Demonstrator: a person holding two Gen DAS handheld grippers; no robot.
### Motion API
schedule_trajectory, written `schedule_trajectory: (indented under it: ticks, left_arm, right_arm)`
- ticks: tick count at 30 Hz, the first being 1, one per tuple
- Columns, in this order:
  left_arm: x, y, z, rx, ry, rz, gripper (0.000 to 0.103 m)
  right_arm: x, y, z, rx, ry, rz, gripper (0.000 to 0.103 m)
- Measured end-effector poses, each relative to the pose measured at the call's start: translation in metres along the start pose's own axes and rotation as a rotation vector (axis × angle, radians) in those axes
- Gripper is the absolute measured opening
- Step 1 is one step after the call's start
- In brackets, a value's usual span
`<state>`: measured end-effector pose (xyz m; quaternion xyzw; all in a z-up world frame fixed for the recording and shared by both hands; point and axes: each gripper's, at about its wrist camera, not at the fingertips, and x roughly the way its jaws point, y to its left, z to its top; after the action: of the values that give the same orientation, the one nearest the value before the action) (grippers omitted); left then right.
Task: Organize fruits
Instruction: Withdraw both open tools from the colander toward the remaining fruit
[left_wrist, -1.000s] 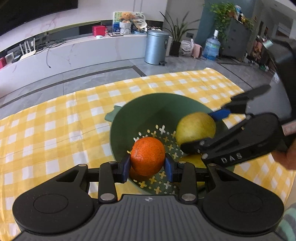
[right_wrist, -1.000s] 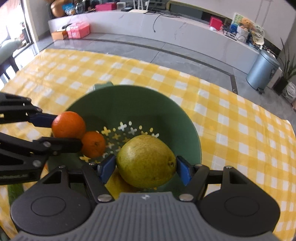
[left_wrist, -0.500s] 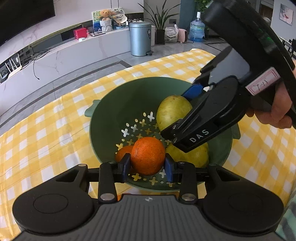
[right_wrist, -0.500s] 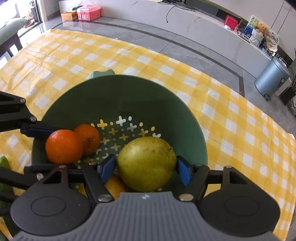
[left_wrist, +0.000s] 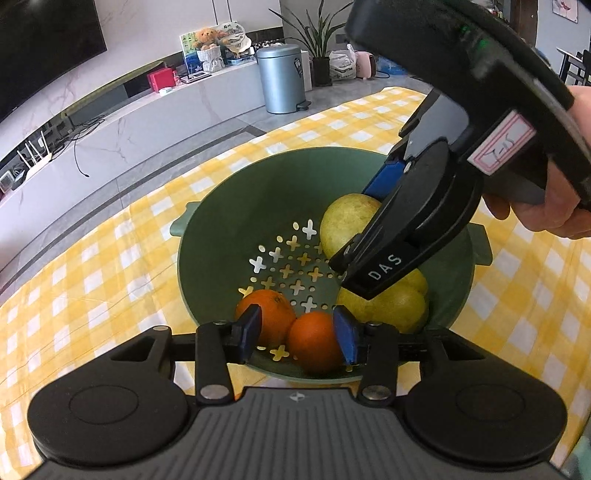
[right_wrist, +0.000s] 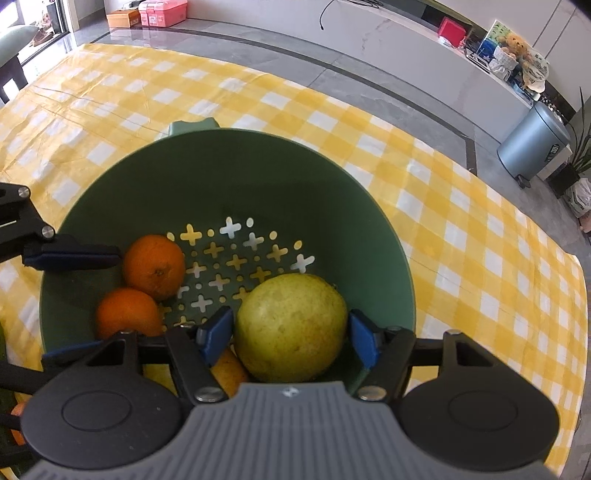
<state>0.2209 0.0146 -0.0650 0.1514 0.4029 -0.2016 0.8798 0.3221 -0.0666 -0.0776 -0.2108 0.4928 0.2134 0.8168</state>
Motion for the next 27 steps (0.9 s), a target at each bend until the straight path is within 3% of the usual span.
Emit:
schedule_trajectory:
  ticks: [9,27]
  left_arm:
    - [-0.009,-0.003,-0.001,0.005,-0.029,0.0,0.066]
    - [-0.049,0.005,-0.006,-0.071,-0.146,-0.039,0.067]
  right_arm:
    - [-0.023,-0.002,0.002,0.025,-0.065,-0.004,0.068]
    - [-0.073,0.002,-0.03,0.229,-0.262,-0.072,0.069]
